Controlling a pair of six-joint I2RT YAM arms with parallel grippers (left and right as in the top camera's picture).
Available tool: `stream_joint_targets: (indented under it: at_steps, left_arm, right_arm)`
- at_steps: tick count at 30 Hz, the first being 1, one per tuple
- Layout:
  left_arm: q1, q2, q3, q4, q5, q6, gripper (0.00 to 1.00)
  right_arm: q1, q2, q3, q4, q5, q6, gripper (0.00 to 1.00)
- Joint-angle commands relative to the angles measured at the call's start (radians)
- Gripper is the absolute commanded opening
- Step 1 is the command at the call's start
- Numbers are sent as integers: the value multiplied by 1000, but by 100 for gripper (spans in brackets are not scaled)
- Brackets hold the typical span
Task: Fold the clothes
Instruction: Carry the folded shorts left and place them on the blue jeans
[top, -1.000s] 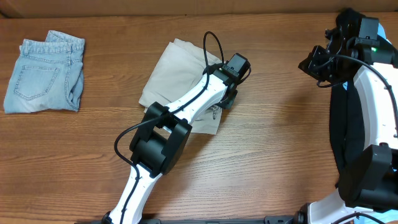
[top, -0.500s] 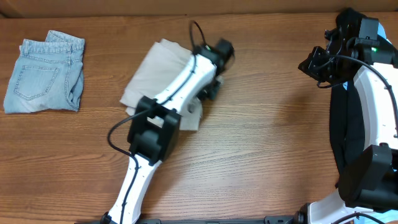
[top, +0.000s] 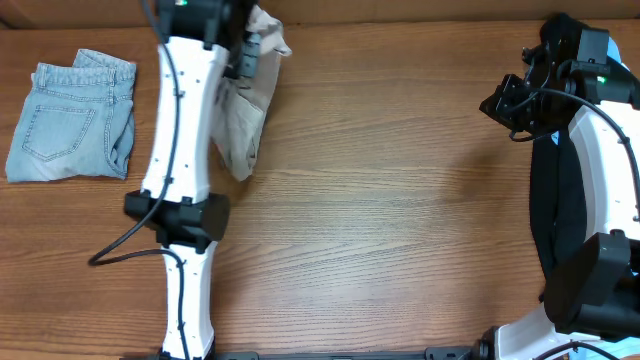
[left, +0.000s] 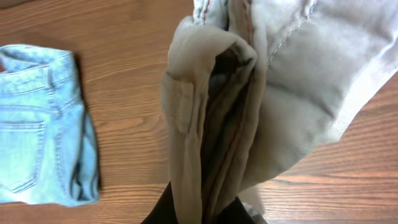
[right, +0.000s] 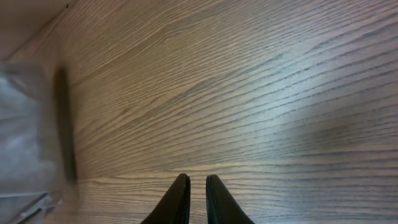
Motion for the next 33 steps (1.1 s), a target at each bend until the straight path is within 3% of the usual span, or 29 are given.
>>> stream_joint_targets:
  at_steps: [1, 6, 11, 17, 25, 33]
  left_arm:
    - [100, -112, 42, 2, -13, 38, 4]
    - [237, -160, 42, 16, -14, 66, 4]
    - [409, -168, 42, 81, -23, 222, 4]
    - [556, -156, 32, 285, -22, 418, 4]
    - [726, -20, 22, 484, -10, 509, 4]
    - [828, 98, 22, 560, 37, 554, 4]
  right_arm:
    - [-3, 0, 10, -2, 3, -12, 13]
    - [-3, 0, 10, -2, 2, -11, 14]
    - [-3, 0, 10, -17, -2, 2, 14]
    - [-3, 0, 10, -28, -1, 5, 15]
    - [-3, 0, 10, -33, 3, 4, 18]
    - [-3, 0, 10, -62, 8, 4, 18]
